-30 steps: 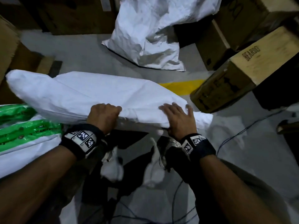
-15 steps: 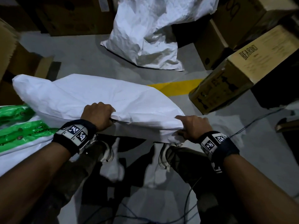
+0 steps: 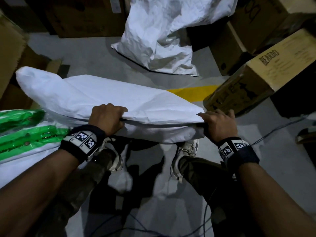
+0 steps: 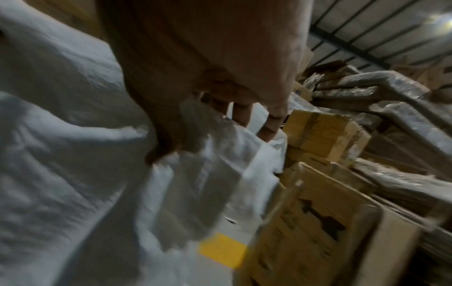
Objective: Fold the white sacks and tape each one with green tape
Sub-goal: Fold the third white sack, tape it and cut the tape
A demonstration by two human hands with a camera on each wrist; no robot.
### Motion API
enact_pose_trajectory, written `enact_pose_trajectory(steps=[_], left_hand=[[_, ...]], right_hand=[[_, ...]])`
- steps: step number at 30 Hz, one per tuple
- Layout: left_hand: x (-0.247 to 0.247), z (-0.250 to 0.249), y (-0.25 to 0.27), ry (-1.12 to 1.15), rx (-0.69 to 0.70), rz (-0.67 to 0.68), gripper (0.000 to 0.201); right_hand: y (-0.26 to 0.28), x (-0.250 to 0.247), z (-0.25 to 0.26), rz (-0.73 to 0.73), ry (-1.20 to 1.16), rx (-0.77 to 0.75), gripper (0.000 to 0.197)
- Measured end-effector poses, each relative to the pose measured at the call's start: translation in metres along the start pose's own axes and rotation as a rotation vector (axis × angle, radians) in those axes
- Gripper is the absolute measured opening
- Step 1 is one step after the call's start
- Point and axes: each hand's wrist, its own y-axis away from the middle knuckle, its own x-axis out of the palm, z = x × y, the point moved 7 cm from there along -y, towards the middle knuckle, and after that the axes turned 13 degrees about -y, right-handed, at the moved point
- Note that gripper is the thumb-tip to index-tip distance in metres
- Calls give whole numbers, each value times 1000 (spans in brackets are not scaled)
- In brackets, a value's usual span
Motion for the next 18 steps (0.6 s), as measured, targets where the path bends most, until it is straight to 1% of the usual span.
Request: enact_pose_trajectory(steps=[2, 3, 5, 6, 7, 8, 9, 10, 11, 12, 13, 14, 15, 16, 17, 18], left_hand=[[6, -12, 3, 26, 0, 7, 40], [8, -17, 6, 49, 0, 15, 41], [9, -24, 10, 80, -1, 2, 38], [8, -27, 12, 91, 8, -26, 34], [3, -31, 16, 102, 24, -52, 32], [0, -35, 19, 97, 54, -45, 30], [0, -37, 23, 84, 79, -31, 29], [2, -37, 25, 68, 99, -40, 30], [1, -37, 28, 60, 141, -86, 29], [0, -35, 28, 68, 178, -111, 27], [1, -29, 25, 89, 198, -138, 26], [6, -18, 22, 104, 199, -135, 26], [8, -5, 19, 121, 218, -159, 29], [10, 12, 15, 110, 231, -187, 37], [14, 35, 11, 68, 215, -203, 50], [21, 62, 6, 24, 161, -197, 65]], right_hand=[[3, 4, 5, 27, -9, 97, 62], [4, 9, 18, 62, -10, 87, 74], [7, 24, 54, 116, -16, -6, 99], [6, 30, 73, 107, -26, -61, 103], [4, 37, 89, 89, -43, -115, 102], [1, 41, 103, 61, -73, -162, 96], [-3, 44, 114, 16, -110, -200, 83], [-6, 45, 122, -34, -139, -232, 63], [-7, 45, 129, -75, -149, -257, 43], [-8, 46, 133, -89, -148, -270, 32], [-9, 47, 136, -82, -143, -279, 27], [-10, 48, 138, -70, -137, -281, 24], [-10, 47, 138, -58, -130, -278, 24], [-10, 46, 135, -58, -130, -268, 24], [-11, 45, 131, -69, -132, -259, 25], [-12, 44, 128, -67, -132, -248, 26]])
